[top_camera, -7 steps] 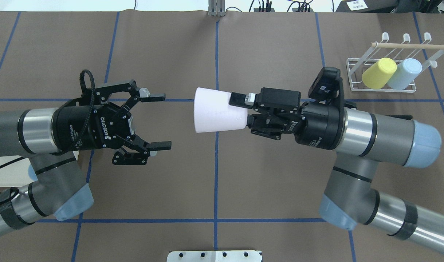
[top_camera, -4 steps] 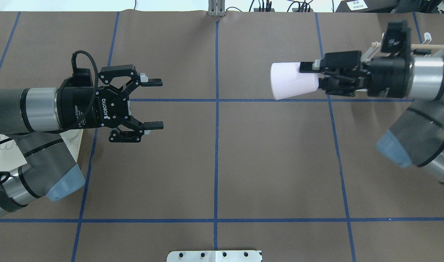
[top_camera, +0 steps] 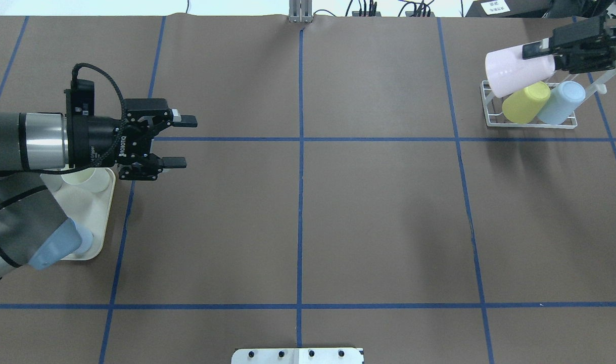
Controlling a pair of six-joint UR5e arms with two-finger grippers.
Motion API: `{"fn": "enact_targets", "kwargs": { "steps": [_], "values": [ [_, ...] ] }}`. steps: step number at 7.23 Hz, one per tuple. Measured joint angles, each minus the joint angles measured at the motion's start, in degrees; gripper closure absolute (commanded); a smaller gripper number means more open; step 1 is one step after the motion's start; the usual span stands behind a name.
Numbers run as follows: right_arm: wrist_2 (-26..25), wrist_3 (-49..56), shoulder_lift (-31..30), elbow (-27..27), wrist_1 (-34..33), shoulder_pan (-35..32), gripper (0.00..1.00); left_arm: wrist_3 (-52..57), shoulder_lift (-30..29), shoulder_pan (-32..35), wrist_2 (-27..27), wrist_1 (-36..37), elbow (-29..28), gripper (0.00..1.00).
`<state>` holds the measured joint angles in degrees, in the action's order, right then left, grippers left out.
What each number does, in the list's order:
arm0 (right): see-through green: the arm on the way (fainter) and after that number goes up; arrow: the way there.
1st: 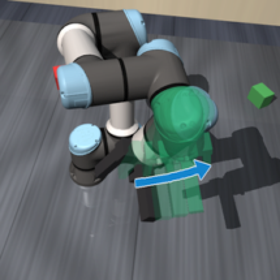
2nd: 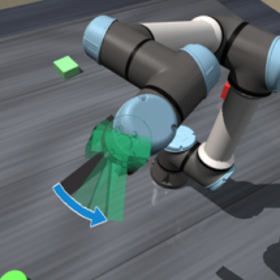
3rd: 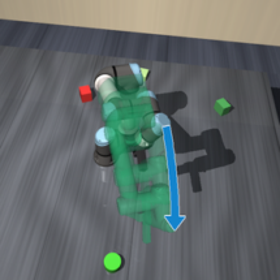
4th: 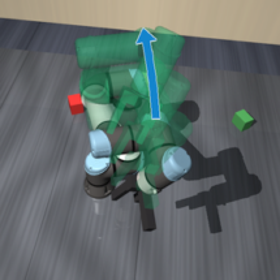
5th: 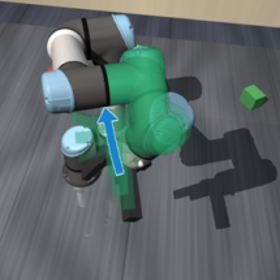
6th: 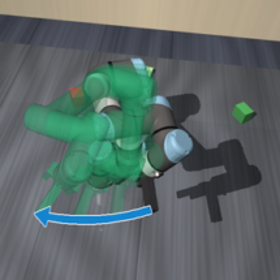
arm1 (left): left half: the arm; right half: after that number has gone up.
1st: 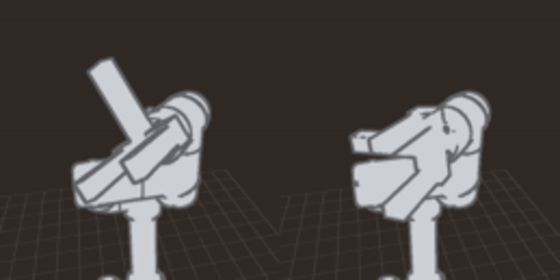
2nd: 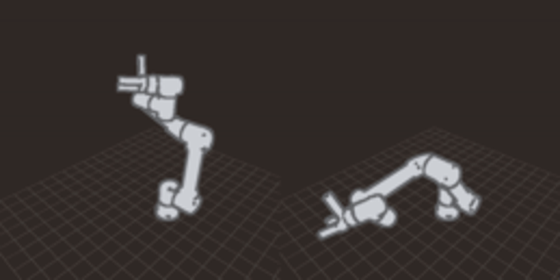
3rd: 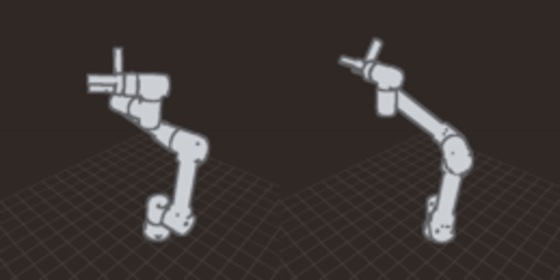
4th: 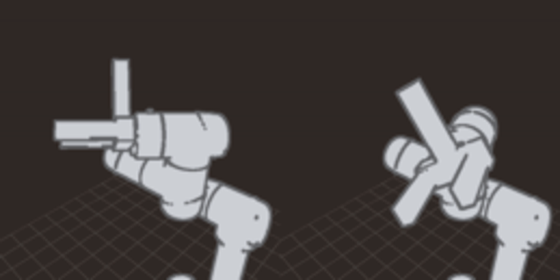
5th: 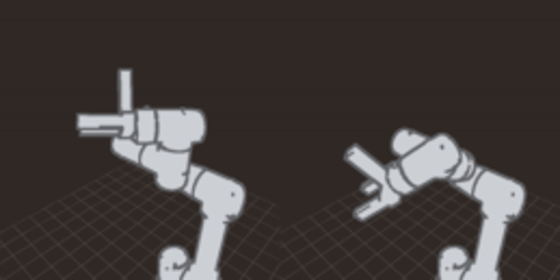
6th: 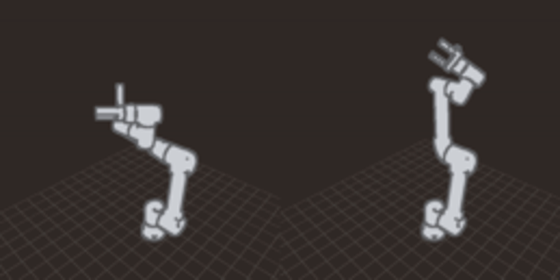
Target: Transfer IKEA cup to right arm and place on rack
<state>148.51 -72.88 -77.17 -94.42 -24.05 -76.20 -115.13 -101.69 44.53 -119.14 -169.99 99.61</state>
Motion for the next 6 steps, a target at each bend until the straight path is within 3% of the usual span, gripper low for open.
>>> {"fn": "enact_targets", "kwargs": {
  "steps": [2, 6],
  "values": [
    [1.52, 15.15, -2.33, 0.56, -9.97, -3.62, 0.78, 12.68, 4.21, 3.48, -2.86, 3.59, -0.26, 0.0],
    [-3.26, 41.9, -5.5, 0.81, -28.23, -7.01, 0.78, 22.61, 8.21, 9.08, -6.2, 9.76, -0.62, 0.0]
  ]
}}
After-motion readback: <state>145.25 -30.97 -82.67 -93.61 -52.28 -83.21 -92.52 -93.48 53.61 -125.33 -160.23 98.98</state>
